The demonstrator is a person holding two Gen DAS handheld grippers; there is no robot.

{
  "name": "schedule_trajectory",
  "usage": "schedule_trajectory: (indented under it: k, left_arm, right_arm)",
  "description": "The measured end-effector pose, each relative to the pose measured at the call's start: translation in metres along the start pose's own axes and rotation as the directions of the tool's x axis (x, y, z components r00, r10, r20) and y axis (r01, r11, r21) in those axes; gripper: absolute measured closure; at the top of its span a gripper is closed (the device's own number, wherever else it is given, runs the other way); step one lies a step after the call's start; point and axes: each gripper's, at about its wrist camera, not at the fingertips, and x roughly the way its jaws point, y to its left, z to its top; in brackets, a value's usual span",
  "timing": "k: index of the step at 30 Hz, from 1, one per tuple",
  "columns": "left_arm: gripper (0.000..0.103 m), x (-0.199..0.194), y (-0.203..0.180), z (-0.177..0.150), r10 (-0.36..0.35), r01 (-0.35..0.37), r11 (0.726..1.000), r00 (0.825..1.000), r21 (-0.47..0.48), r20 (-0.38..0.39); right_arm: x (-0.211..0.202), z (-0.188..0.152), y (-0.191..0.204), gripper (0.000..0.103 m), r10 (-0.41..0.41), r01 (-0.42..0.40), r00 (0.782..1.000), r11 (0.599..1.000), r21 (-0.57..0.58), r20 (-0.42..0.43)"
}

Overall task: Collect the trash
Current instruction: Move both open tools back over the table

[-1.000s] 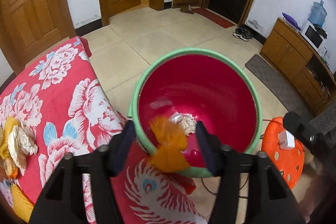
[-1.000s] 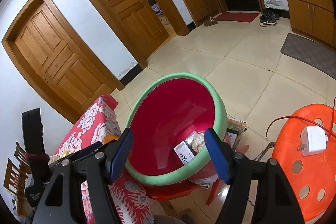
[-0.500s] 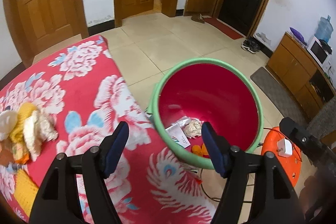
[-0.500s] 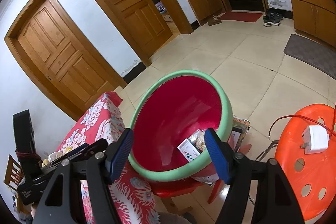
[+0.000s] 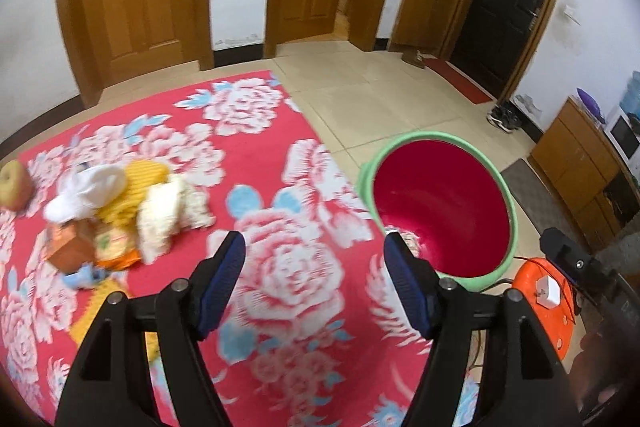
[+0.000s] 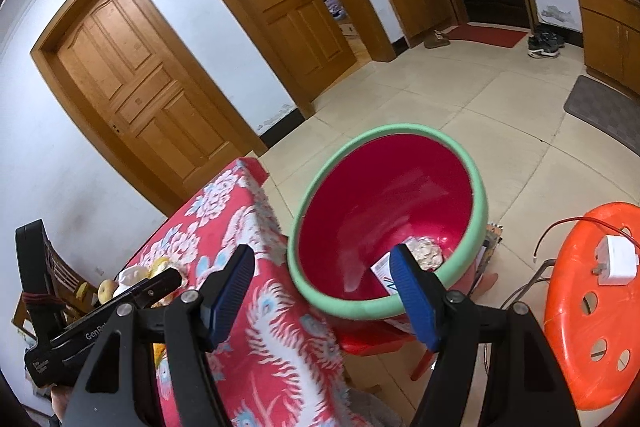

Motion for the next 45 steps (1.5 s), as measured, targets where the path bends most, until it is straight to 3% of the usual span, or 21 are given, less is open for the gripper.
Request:
schedule_trajectory:
  k: [12,24,36,45]
  left_arm:
    - [0.032,-0.030,0.059,-0.016,0.090,-0.088,0.991,0.996,-0.099,0.016]
    - [0.032,-0.044,0.128,-0.028,0.183,-0.178,0.959,0.983,-0.219,0.003]
    - [0.032,-0.030,0.163,-0.060,0.219,-0.238,0.941,0.970,-0.242,-0.103]
    - [0.032,-0.012,0.167,-0.079,0.187,-0.227,0.939,0.967,-0.257,-0.170]
  right_arm:
    - [-0.001,-0.013,0.040,0.030,0.049,-0.052,0.998,0.996,-0.070,-0.042]
    - [0.008,-0.027,0.081,0.030,0.084,-0.096,0.992,0.987,-0.132,-0.092]
    - [0.023,-0.044,0.108,0.030,0.112,-0.137,0.983,0.975,-0.174,-0.146]
    - [0.025,-0.050,0.115,0.030,0.115,-0.144,0.980,0.971,-0.188,-0.161]
